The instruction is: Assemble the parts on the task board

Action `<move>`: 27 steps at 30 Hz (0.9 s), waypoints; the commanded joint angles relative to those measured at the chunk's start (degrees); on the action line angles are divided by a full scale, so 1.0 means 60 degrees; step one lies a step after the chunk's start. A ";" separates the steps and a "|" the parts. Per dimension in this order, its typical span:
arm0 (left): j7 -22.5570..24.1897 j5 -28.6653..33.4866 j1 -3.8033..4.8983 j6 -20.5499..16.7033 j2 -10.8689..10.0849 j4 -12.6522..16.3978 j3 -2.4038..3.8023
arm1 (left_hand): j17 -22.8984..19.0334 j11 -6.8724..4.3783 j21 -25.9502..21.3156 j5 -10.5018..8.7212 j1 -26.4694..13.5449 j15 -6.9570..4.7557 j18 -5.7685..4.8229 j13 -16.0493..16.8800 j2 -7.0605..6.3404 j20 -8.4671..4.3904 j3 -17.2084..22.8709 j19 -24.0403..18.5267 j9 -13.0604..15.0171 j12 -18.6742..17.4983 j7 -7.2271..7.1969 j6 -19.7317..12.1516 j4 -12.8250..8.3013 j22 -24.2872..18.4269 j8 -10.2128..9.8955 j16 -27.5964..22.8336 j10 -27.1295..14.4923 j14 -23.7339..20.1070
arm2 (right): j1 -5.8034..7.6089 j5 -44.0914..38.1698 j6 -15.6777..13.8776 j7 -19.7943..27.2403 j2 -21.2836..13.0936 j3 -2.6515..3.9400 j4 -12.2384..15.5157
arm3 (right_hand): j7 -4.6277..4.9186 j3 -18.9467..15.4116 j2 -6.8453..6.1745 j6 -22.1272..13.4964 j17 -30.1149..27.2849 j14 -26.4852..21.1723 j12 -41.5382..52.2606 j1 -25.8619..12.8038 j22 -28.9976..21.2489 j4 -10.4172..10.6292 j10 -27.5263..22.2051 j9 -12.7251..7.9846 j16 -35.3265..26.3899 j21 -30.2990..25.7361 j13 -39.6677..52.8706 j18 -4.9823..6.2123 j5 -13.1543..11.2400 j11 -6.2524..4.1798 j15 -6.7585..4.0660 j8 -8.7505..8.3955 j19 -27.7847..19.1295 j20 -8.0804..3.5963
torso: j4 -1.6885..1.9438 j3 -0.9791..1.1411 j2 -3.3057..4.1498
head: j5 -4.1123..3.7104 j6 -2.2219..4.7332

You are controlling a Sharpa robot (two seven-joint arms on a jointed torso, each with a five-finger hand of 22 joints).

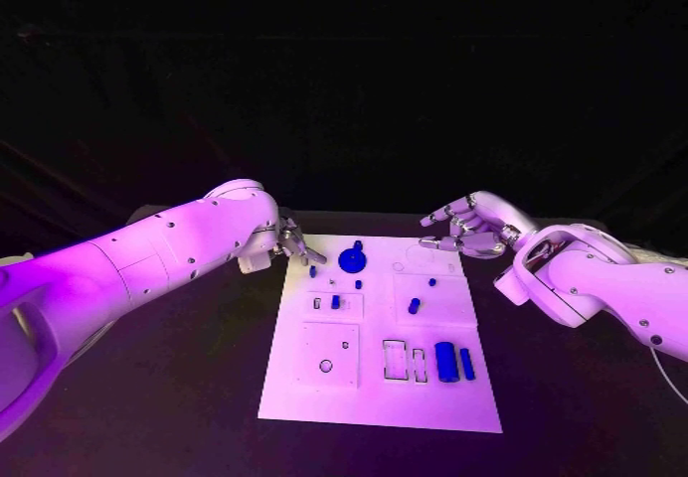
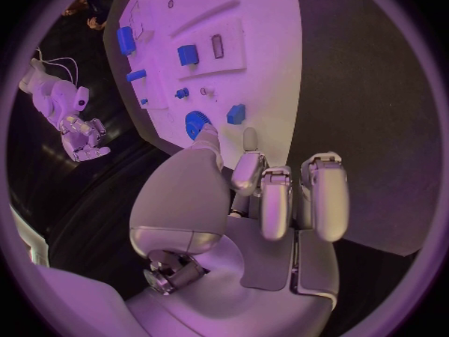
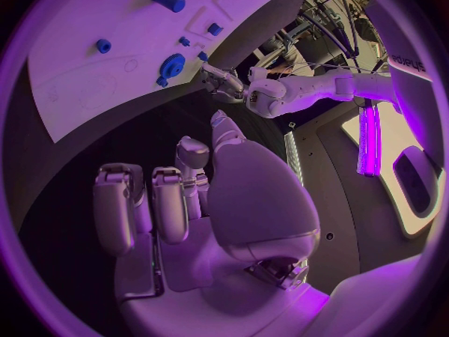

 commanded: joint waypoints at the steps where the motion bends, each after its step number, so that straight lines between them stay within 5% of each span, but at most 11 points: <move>1: 0.0264 0.0031 -0.0013 0.0485 0.0051 -0.0067 -0.0004 | 0.2515 -0.0015 0.0075 -0.0010 -0.0004 -0.0073 -0.0050 0.0049 0.0127 -0.0074 -0.0064 0.0520 -0.0004 0.0064 -0.0029 0.0111 0.0001 0.1205 0.0062 0.0029 0.0101 0.1023 | -0.0012 -0.0358 0.0090 0.0011 0.0021 0.0000 0.0001 | -0.0013 -0.0049 0.0026 0.0026 0.1622 0.0798 -0.0051 -0.0045 0.0781 -0.0018 -0.0063 0.0007 -0.0034 -0.0061 -0.0015 0.0114 0.0060 -0.0022 -0.0010 -0.0004 0.0151 0.0014 | 0.0000 0.0004 -0.0011 | 0.0006 0.0003; 27: 0.0283 0.0109 -0.0078 0.0638 0.0172 -0.0144 -0.0032 | 0.2515 -0.0164 0.0130 0.0068 0.1012 -0.0201 -0.0067 0.0245 0.0718 -0.0197 0.0317 0.0542 0.0133 0.0180 -0.0189 0.0307 -0.0365 0.1304 0.0258 0.0029 0.0233 0.1023 | -0.0015 -0.0350 0.0091 -0.0001 0.0051 0.0000 -0.0029 | -0.0014 -0.0050 0.0038 0.0026 0.1624 0.0799 -0.0046 -0.0033 0.0786 -0.0022 -0.0062 0.0007 -0.0033 -0.0058 -0.0015 0.0112 0.0071 -0.0023 -0.0011 -0.0004 0.0154 0.0014 | 0.0003 0.0015 -0.0009 | 0.0019 -0.0024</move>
